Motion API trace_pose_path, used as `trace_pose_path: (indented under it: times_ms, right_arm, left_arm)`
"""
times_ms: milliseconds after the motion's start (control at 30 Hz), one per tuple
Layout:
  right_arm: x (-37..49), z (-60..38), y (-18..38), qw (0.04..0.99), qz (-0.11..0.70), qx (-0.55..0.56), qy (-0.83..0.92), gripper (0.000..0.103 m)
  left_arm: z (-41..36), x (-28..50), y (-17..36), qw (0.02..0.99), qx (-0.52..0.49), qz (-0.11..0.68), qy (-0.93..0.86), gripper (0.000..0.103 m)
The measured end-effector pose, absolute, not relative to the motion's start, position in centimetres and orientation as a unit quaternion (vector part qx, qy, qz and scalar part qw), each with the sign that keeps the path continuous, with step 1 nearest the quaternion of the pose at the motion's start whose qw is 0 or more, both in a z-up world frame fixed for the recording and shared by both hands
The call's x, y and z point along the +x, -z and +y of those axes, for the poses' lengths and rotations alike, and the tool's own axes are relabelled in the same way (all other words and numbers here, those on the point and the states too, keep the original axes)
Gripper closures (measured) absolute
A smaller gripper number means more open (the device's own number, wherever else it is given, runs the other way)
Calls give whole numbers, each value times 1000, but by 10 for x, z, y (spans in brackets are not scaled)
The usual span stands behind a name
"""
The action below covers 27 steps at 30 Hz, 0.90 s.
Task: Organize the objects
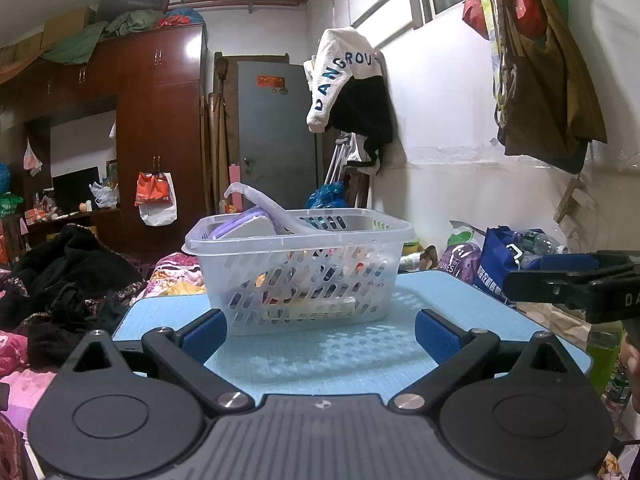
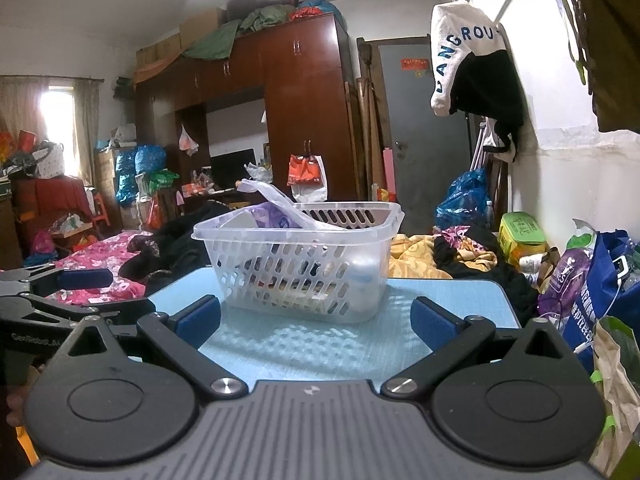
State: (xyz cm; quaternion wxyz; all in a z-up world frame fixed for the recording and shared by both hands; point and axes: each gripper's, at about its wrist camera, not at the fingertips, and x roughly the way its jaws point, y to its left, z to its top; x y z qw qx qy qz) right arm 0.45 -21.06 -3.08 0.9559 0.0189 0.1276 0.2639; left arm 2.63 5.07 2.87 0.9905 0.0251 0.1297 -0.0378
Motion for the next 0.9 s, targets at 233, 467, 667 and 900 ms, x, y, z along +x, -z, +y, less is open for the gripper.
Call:
trace_pose_path:
  times_ms: [233, 467, 667, 900]
  right_arm:
    - [6, -211, 31, 956, 128, 16, -264, 0]
    - [7, -213, 33, 956, 130, 18, -263, 0]
    - [9, -213, 33, 955, 131, 15, -264, 0]
    - [11, -213, 34, 955, 134, 13, -263, 0]
  left_arm:
    - [50, 27, -28, 990, 28, 132, 39, 2]
    - [49, 27, -28, 990, 29, 133, 40, 2]
    - [48, 27, -28, 990, 30, 134, 41, 2]
    - [45, 27, -26, 989, 34, 134, 49, 2]
